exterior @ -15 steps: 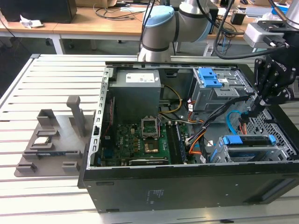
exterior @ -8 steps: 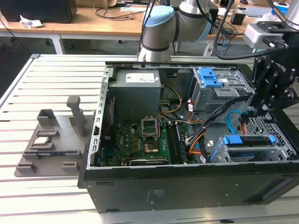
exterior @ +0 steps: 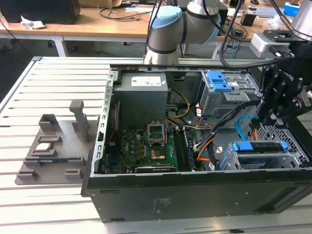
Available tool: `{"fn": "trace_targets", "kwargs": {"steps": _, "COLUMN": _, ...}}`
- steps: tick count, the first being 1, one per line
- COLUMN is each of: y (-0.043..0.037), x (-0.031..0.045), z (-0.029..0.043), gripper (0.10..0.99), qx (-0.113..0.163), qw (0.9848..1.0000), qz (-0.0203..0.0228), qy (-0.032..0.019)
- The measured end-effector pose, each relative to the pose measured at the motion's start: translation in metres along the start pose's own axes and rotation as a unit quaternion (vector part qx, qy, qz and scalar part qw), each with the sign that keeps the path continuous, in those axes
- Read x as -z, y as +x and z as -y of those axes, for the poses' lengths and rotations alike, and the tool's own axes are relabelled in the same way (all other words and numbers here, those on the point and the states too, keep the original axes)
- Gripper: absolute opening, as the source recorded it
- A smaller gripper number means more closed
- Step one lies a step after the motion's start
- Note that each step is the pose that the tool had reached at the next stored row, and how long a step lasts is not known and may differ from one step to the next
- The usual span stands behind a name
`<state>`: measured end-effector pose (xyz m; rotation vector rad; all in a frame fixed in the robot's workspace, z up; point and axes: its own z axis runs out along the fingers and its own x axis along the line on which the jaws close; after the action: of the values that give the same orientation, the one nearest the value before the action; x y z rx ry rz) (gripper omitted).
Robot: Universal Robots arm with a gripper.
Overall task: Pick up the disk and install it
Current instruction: 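Insert the first disk wire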
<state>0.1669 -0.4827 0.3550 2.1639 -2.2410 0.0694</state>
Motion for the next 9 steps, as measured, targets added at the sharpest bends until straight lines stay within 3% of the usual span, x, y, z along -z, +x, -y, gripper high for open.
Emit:
{"fn": "trace_targets", "kwargs": {"steps": 6, "y": 0.0000, "x": 0.0001, "z": 0.0000, "gripper": 0.345, "qx": 0.000, "qw": 1.0000, "qz": -0.0006, "qy": 0.0000}}
{"fn": "trace_targets", "kwargs": {"steps": 9, "y": 0.0000, "x": 0.0001, "z": 0.0000, "gripper": 0.169, "qx": 0.000, "qw": 1.0000, "qz": -0.0006, "qy": 0.0000}}
